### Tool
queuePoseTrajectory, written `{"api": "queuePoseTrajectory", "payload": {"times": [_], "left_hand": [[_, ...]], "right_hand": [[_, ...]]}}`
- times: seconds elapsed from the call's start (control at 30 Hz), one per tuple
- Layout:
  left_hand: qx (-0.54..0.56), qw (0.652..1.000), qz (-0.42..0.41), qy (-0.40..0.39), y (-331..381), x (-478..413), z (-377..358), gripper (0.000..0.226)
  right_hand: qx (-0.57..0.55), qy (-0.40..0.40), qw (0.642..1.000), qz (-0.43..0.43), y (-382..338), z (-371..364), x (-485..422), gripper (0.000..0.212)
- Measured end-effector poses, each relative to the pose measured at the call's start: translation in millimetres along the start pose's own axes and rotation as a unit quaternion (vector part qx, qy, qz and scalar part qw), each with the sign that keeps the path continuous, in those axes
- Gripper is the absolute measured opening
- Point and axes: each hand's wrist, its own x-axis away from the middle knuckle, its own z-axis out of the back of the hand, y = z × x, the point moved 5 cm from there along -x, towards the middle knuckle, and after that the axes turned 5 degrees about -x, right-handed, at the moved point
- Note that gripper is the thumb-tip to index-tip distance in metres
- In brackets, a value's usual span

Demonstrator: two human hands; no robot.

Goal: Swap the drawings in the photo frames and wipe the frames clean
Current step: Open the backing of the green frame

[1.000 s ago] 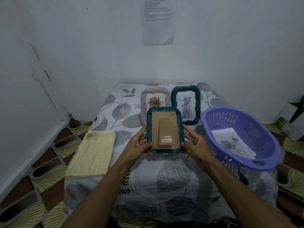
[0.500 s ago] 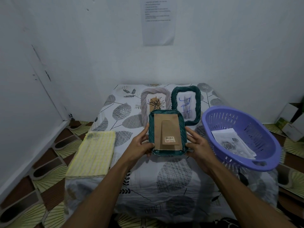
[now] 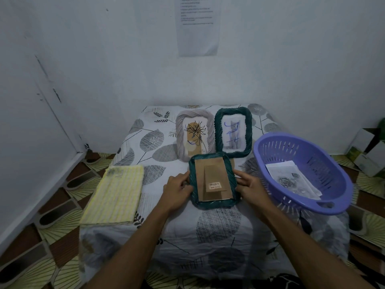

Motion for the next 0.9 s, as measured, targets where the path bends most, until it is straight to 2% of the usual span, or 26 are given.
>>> {"api": "queuePoseTrajectory", "payload": {"times": [0.13,0.3,0.4,0.47,0.57,0.7,0.9], "left_hand": [[-0.083,0.996,0.005,0.025,0,0,-5,0.040],[-0.201,0.979,-0.007,0.044,7,1,-5,0.050],[-0.268,0.960,-0.009,0.086,13,5,-4,0.055],[-0.261,0.960,0.005,0.102,12,3,-3,0.047],[-0.225,0.970,0.022,0.086,11,-5,-7,0.035],[-0.177,0.981,0.041,0.059,13,-10,-14,0.035],[-0.134,0.987,0.053,0.076,14,-9,-19,0.035]], "right_hand": [[0.184,0.032,0.982,0.030,-1,2,0,0.051],[0.290,0.051,0.955,0.045,-4,2,-2,0.042],[0.321,0.072,0.943,0.046,-1,4,-4,0.036],[0.324,0.078,0.941,0.058,-3,3,-6,0.036],[0.331,0.079,0.935,0.100,-9,-3,-11,0.036],[0.295,0.099,0.941,0.130,-5,-7,-10,0.034],[0.267,0.116,0.947,0.136,-1,-3,-8,0.032]]}}
